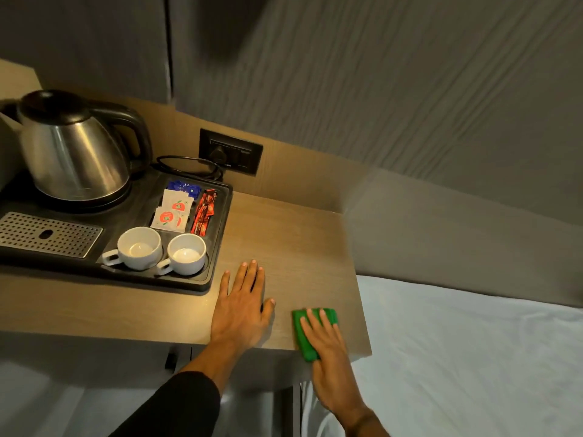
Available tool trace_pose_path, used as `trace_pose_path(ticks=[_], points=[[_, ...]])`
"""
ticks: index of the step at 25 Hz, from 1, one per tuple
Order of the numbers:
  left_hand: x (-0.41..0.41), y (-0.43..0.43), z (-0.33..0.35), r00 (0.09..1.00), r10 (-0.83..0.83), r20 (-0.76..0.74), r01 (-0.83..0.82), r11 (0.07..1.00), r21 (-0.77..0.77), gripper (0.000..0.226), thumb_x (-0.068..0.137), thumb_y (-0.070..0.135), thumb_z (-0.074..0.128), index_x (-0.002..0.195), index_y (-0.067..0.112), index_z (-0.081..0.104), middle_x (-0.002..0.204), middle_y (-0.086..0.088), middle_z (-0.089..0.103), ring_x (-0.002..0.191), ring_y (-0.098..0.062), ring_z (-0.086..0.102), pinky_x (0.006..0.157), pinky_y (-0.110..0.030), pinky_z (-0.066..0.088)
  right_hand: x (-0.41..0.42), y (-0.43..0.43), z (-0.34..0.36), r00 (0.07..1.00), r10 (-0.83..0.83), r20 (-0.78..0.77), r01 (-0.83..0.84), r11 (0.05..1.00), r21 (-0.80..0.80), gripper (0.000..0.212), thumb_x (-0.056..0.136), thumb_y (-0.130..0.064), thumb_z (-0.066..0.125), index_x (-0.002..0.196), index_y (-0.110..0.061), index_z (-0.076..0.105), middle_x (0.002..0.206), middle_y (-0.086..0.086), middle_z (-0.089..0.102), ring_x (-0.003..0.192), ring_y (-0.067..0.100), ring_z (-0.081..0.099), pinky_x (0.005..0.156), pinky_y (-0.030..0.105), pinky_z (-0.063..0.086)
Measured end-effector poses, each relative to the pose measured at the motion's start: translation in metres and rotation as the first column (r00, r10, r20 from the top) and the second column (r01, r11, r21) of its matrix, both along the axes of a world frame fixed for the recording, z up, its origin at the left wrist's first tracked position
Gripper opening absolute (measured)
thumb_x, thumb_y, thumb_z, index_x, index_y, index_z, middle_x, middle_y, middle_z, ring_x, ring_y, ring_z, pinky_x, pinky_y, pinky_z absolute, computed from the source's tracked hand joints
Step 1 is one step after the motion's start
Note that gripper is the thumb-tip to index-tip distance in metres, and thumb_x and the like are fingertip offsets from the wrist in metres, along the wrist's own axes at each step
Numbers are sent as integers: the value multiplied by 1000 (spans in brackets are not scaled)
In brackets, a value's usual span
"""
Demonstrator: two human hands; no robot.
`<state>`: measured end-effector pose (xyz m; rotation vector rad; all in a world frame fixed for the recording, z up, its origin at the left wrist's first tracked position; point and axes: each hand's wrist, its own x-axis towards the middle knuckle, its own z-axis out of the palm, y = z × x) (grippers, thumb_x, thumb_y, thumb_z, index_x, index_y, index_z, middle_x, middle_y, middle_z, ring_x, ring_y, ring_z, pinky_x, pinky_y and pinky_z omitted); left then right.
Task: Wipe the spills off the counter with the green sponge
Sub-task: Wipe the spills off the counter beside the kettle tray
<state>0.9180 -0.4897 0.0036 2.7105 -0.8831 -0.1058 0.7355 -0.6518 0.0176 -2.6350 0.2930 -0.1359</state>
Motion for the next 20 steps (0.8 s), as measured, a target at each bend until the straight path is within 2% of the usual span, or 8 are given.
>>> trace_pose_path(ticks=[2, 4, 7, 9, 11, 14, 17, 20], points=[[-1, -2, 5, 1000, -11, -27, 12, 999, 35, 77, 106, 57, 28, 165, 14, 3, 175, -10, 0, 159, -27, -7, 128, -58, 2, -7, -26, 4, 992, -116, 42, 115, 993, 19, 78, 90, 3, 44, 153, -40, 29, 166, -19, 19, 156, 13, 4, 127, 45, 1], [-5, -4, 17, 999, -22, -37, 23, 999, 32, 76, 108, 58, 27, 164, 14, -1, 175, -10, -4, 159, -27, -10, 128, -57, 0, 13, -45, 23, 967, -253, 15, 253, 967, 42, 70, 92, 6, 48, 153, -26, 35, 164, -4, 29, 156, 24, 12, 128, 51, 9], [-33, 13, 39, 999, 0, -41, 1, 999, 36, 77, 108, 59, 28, 164, 14, 1, 175, -9, -2, 159, -27, -8, 128, -57, 2, 60, -43, 43, 954, -295, -44, 297, 953, 55, 66, 92, 6, 49, 152, -17, 37, 163, 7, 32, 154, 32, 18, 128, 47, 13], [-130, 70, 53, 984, 175, 27, -175, 984, 12, 78, 107, 59, 29, 165, 14, 3, 175, -8, 0, 159, -26, -5, 128, -57, 2, 29, 3, 61, 1000, -21, -20, 23, 997, 74, 68, 91, 7, 49, 153, -19, 37, 163, 5, 33, 154, 31, 18, 128, 45, 12], [-188, 102, 43, 969, 246, 38, -247, 969, 18, 78, 107, 57, 32, 165, 13, 6, 175, -8, 5, 160, -26, -1, 128, -56, 3, 2, 33, 48, 990, 139, 5, -139, 990, 2, 73, 89, 8, 49, 154, -22, 34, 165, 3, 30, 155, 29, 14, 128, 46, 10], [-191, 121, 29, 956, 287, 55, -289, 957, 28, 78, 105, 57, 30, 165, 12, 9, 175, -9, 10, 160, -26, 4, 128, -57, 5, -4, 42, 38, 987, 150, 60, -145, 986, -89, 82, 86, 8, 52, 156, -26, 27, 167, -2, 23, 156, 27, 7, 128, 47, 5], [-206, 144, 26, 942, 334, 35, -336, 940, 65, 85, 96, 62, 5, 164, 13, 3, 174, -7, 1, 159, -26, -2, 127, -56, 0, -12, 62, 32, 975, 198, 100, -179, 969, -167, 89, 81, 8, 54, 157, -26, 24, 168, -4, 19, 156, 27, 4, 126, 42, -1], [-317, 215, 13, 852, 518, 73, -523, 850, 64, 85, 96, 62, 9, 164, 11, 11, 174, -10, 9, 159, -28, 4, 128, -58, 7, -77, 143, 21, 885, 464, 45, -448, 873, -192, 88, 80, 4, 56, 157, -26, 24, 168, -3, 18, 157, 26, 1, 128, 43, 1]])
